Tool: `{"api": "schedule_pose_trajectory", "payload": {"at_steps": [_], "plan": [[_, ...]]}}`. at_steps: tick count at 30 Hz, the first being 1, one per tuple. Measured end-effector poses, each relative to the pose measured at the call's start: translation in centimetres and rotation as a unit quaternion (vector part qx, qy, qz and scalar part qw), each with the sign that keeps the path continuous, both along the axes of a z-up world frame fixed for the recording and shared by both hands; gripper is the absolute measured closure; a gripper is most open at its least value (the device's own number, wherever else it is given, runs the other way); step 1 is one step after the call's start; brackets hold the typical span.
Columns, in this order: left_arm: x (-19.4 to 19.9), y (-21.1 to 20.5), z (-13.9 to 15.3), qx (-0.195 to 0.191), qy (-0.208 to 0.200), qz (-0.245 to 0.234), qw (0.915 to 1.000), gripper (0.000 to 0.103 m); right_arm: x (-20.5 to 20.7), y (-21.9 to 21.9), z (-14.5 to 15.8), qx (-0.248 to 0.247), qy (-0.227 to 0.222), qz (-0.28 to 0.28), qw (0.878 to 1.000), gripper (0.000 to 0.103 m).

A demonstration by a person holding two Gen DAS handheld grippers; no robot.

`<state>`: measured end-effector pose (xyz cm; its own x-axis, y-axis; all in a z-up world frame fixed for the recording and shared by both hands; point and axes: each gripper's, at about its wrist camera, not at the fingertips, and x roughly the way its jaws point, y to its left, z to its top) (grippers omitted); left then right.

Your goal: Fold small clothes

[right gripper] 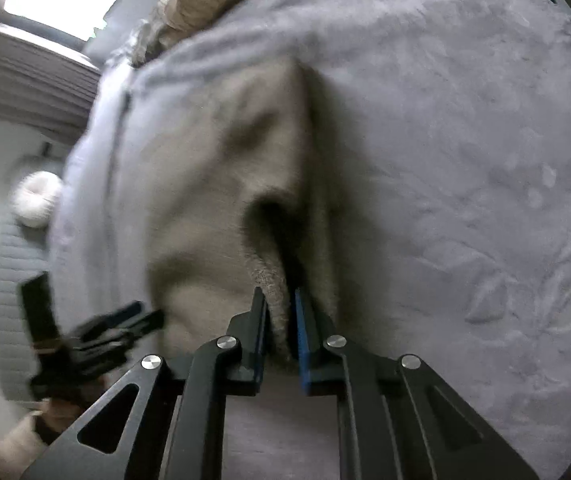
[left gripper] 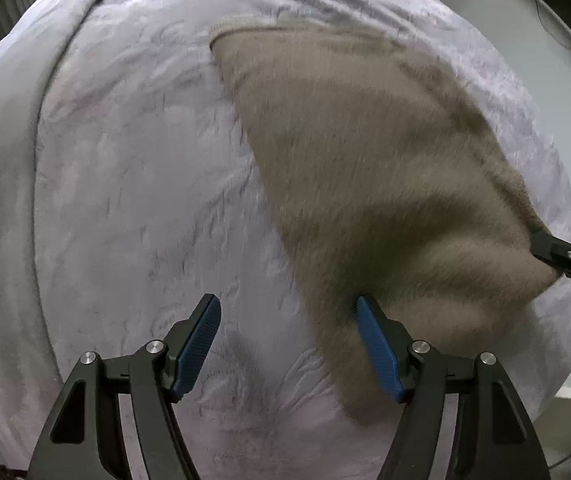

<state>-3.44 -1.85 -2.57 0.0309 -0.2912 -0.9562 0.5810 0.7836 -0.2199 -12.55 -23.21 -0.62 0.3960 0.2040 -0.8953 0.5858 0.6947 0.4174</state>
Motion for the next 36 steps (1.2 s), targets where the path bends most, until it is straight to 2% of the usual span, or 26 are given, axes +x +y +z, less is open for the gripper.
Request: {"api": "schedule_pose_trajectory", "payload": {"at_steps": [2, 4, 10, 14, 15, 19, 22, 24, 28, 30, 36], "plan": [[-0.2, 0.5, -0.7, 0.005, 0.001, 0.008, 1.0, 0.015, -1.2, -0.4, -1.8, 0.0, 0.029, -0.006, 1.0, 0.092], [-0.3, 1.1, -1.1, -0.003, 0.007, 0.015, 0.9998, 0.015, -2.2, -0.6, -2.9, 0.004, 0.036, -0.008, 0.999, 0.092], [-0.5, 1.7, -1.2, -0.005, 0.011, 0.016, 0.9998, 0.015, -3.5, -0.1, -1.9, -0.034, 0.052, 0.008, 0.998, 0.091], [-0.4, 2.0, -0.7, -0.001, 0.008, 0.016, 0.9998, 0.015, -3.7, -0.8, -1.7, -0.02, 0.06, -0.013, 0.998, 0.084], [-0.4, 2.2, -0.7, 0.0, 0.007, 0.017, 0.9998, 0.015, -4.2, -0.8, -1.7, -0.016, 0.061, -0.015, 0.998, 0.08], [0.0, 2.7, -0.6, 0.013, 0.011, 0.028, 0.9995, 0.015, -4.1, -0.9, -1.5, -0.019, 0.072, -0.019, 0.997, 0.077], [0.6, 3.2, -0.5, 0.027, 0.008, 0.042, 0.9987, 0.015, -3.9, -1.0, -1.0, -0.023, 0.08, -0.03, 0.996, 0.07], [1.0, 3.6, -0.5, 0.033, 0.006, 0.051, 0.9981, 0.015, -3.6, -1.1, -0.3, -0.028, 0.075, -0.048, 0.996, 0.058], [1.8, 4.3, -0.2, 0.035, 0.005, 0.067, 0.9971, 0.015, -4.4, -2.3, 1.8, -0.041, 0.049, -0.082, 0.995, 0.054], [2.1, 4.0, -0.4, 0.044, 0.004, 0.07, 0.9965, 0.015, -4.5, -2.8, 2.3, -0.041, 0.043, -0.089, 0.994, 0.047], [2.7, 3.5, -0.8, 0.055, 0.006, 0.078, 0.9954, 0.015, -3.0, -2.6, 2.2, -0.038, 0.047, -0.075, 0.995, 0.046]]}}
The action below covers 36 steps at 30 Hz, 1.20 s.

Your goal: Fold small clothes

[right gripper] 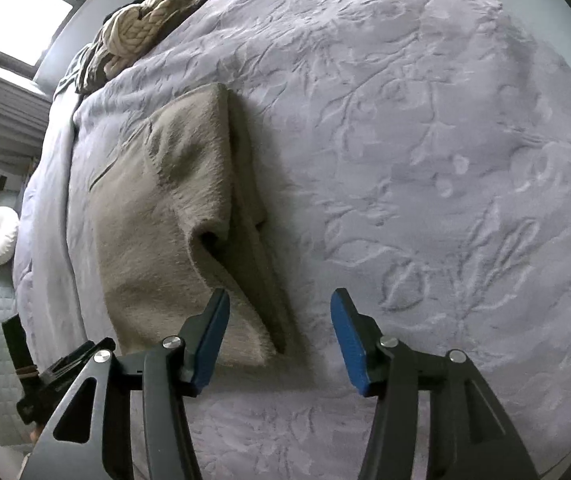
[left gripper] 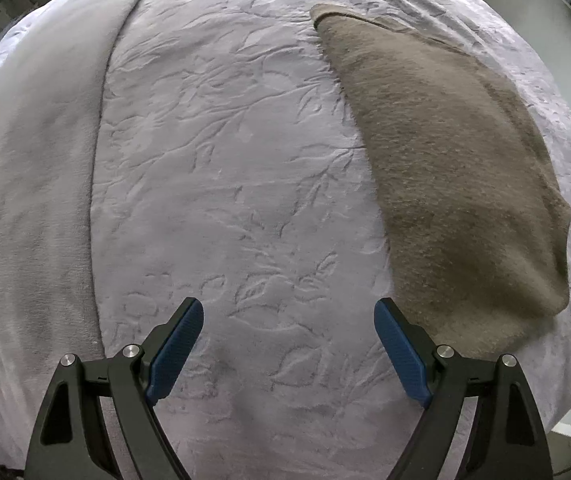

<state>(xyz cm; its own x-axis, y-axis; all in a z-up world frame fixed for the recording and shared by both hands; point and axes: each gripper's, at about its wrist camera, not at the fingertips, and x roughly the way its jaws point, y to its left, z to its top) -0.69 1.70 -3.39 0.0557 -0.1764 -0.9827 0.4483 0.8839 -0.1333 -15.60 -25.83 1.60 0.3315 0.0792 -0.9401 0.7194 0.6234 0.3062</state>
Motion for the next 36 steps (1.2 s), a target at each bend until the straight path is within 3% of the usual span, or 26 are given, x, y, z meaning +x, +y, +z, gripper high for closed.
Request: {"api": "schedule_pose_trajectory", "payload": {"at_steps": [6, 8, 9, 19, 24, 28, 32, 36], "plan": [[0.7, -0.1, 0.5, -0.002, -0.02, 0.007, 0.9998, 0.015, 1.6, 0.5, -0.9, 0.013, -0.001, 0.013, 1.0, 0.03], [1.0, -0.4, 0.5, 0.011, -0.024, 0.006, 0.9996, 0.0, 2.0, 0.4, -0.9, 0.011, -0.002, 0.018, 1.0, 0.025], [1.0, -0.5, 0.5, 0.015, -0.029, 0.005, 0.9995, 0.0, 2.2, 0.4, -0.9, 0.011, -0.004, 0.02, 1.0, 0.023], [2.4, -2.6, 1.2, 0.01, -0.026, 0.007, 0.9996, 0.0, 3.3, -0.9, -1.2, 0.013, -0.009, 0.031, 0.999, 0.023], [3.7, -3.3, 0.8, 0.028, -0.034, 0.017, 0.9989, 0.0, 4.2, -1.8, -1.8, 0.022, -0.008, 0.037, 0.999, 0.023], [5.0, -3.1, 0.8, -0.003, -0.015, 0.022, 0.9996, 0.0, 5.1, -2.7, -2.2, 0.032, -0.012, 0.043, 0.998, 0.023], [7.2, -3.3, 1.8, -0.037, -0.022, 0.035, 0.9985, 0.0, 6.0, -4.0, -2.4, 0.05, -0.031, 0.043, 0.997, 0.023], [9.1, -4.4, 2.4, -0.07, -0.026, 0.037, 0.9965, 0.0, 7.2, -5.2, -3.2, 0.1, -0.065, 0.048, 0.992, 0.023]]}}
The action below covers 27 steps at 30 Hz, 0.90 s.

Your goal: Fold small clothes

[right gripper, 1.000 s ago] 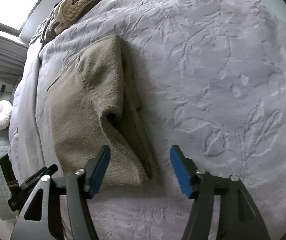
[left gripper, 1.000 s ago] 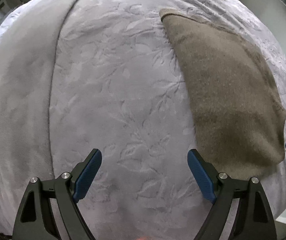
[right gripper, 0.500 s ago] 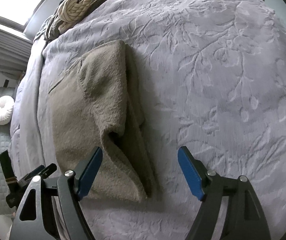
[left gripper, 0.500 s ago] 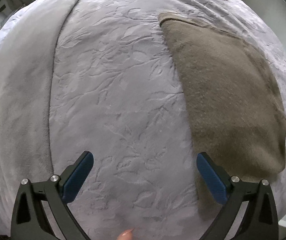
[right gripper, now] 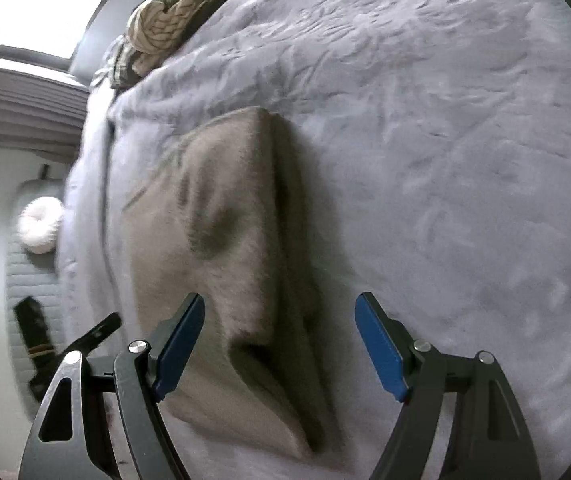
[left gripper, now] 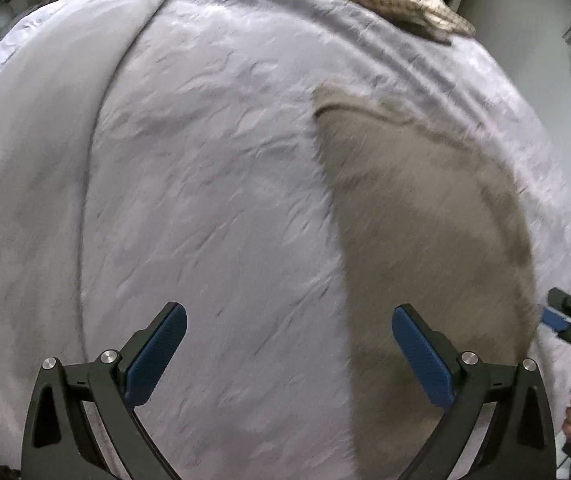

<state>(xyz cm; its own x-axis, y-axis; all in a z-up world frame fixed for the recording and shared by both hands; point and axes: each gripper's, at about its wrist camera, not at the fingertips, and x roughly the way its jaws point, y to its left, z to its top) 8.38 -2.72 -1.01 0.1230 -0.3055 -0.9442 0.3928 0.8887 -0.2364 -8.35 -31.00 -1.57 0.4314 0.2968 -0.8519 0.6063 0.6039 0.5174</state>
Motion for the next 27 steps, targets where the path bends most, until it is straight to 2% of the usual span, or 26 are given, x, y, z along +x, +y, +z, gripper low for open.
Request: {"api": "schedule_pose_trajectory", "payload": {"at_steps": [3, 8, 11, 14, 17, 19, 23, 27], "plan": [[0.5, -1.5, -0.6, -0.026, 0.011, -0.016, 0.9995, 0.0, 1.2, -0.6, -1.0, 0.029, -0.018, 0.012, 0.999, 0.023], [0.9, -4.2, -3.1, -0.068, 0.063, -0.036, 0.995, 0.0, 2.9, -0.8, -3.3, 0.08, -0.033, 0.033, 0.996, 0.023], [1.0, -5.1, -4.4, -0.092, 0.094, -0.037, 0.9907, 0.0, 4.1, -0.8, -4.5, 0.095, -0.027, 0.044, 0.994, 0.023], [1.4, -6.4, -4.9, -0.103, 0.094, -0.035, 0.9896, 0.0, 5.6, -0.3, -4.7, 0.099, -0.026, 0.067, 0.993, 0.02], [1.5, -7.7, -4.8, -0.118, 0.089, -0.042, 0.9881, 0.0, 7.1, 0.5, -4.3, 0.12, -0.054, 0.096, 0.987, 0.019], [1.6, -8.1, -4.9, -0.115, 0.083, -0.048, 0.9888, 0.0, 7.5, 0.7, -4.4, 0.124, -0.057, 0.105, 0.985, 0.019], [1.7, -9.3, -6.0, -0.1, 0.074, -0.057, 0.9905, 0.0, 7.9, -0.1, -6.5, 0.14, -0.045, 0.102, 0.984, 0.02], [1.9, -9.6, -6.5, -0.104, 0.074, -0.064, 0.9898, 0.0, 8.4, 0.2, -6.8, 0.139, -0.053, 0.101, 0.984, 0.019]]}}
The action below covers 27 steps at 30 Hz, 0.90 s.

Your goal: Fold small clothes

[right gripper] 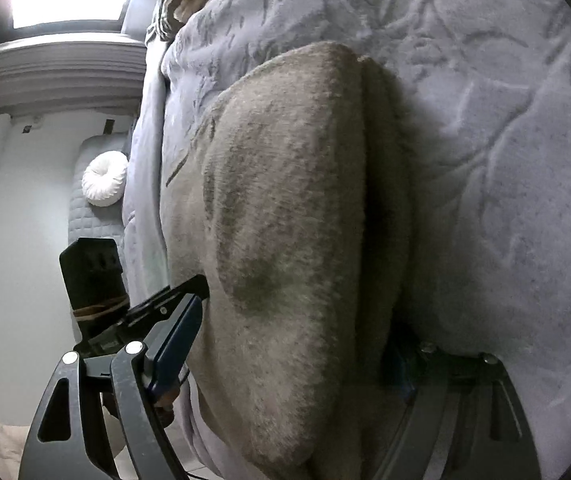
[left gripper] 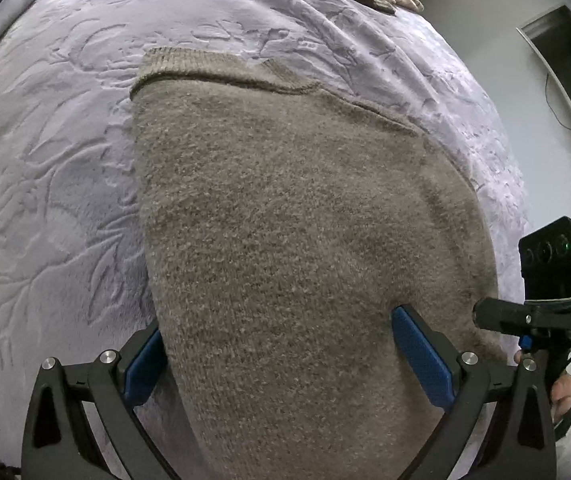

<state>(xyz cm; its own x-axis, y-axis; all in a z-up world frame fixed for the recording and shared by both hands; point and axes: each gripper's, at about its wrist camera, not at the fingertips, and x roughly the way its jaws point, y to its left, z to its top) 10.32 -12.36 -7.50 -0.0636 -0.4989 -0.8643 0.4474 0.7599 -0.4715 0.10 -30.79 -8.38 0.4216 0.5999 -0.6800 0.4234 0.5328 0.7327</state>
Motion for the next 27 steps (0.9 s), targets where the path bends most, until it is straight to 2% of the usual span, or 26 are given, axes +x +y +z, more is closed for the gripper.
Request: {"api": "schedule_pose_trajectory", "payload": {"at_steps": [4, 5, 8, 9, 11, 12, 14, 16, 21, 27], "plan": [[0.1, 0.0, 0.1, 0.004, -0.004, -0.003, 1.0, 0.0, 0.8, 0.7, 0.0, -0.005, -0.002, 0.005, 1.0, 0.019], [0.0, 0.0, 0.2, 0.005, -0.007, -0.004, 1.0, 0.0, 0.9, 0.8, 0.0, -0.006, -0.002, 0.007, 1.0, 0.023], [-0.5, 0.1, 0.8, 0.003, -0.016, -0.001, 0.9999, 0.008, 0.8, 1.4, 0.2, -0.033, 0.014, 0.01, 0.999, 0.054], [-0.5, 0.1, 0.9, 0.003, -0.018, 0.0, 0.9998, 0.012, 0.9, 1.5, 0.3, -0.037, 0.013, 0.009, 0.999, 0.061], [-0.6, 0.5, 1.4, -0.002, -0.02, 0.005, 0.9998, 0.028, 0.8, 2.0, 1.1, -0.049, 0.0, 0.009, 0.999, 0.07], [-0.6, 0.8, 1.7, -0.006, -0.02, 0.008, 0.9998, 0.033, 0.7, 2.2, 1.6, -0.045, -0.006, 0.007, 0.999, 0.07], [-0.5, 1.6, 2.4, -0.019, -0.012, 0.011, 0.9997, 0.05, 0.6, 2.6, 2.5, -0.028, -0.017, 0.0, 0.999, 0.07], [-0.3, 2.5, 3.1, -0.037, -0.001, 0.014, 0.9992, 0.055, 0.6, 3.1, 3.3, -0.013, -0.026, -0.006, 1.0, 0.07], [-0.5, 4.7, 5.7, -0.066, 0.01, 0.007, 0.9977, 0.056, 0.6, 4.9, 5.6, 0.009, -0.039, -0.011, 0.999, 0.07], [-1.7, 8.2, 8.7, -0.062, -0.005, -0.003, 0.998, 0.056, -0.4, 7.7, 7.2, 0.037, -0.035, -0.002, 0.999, 0.07]]}}
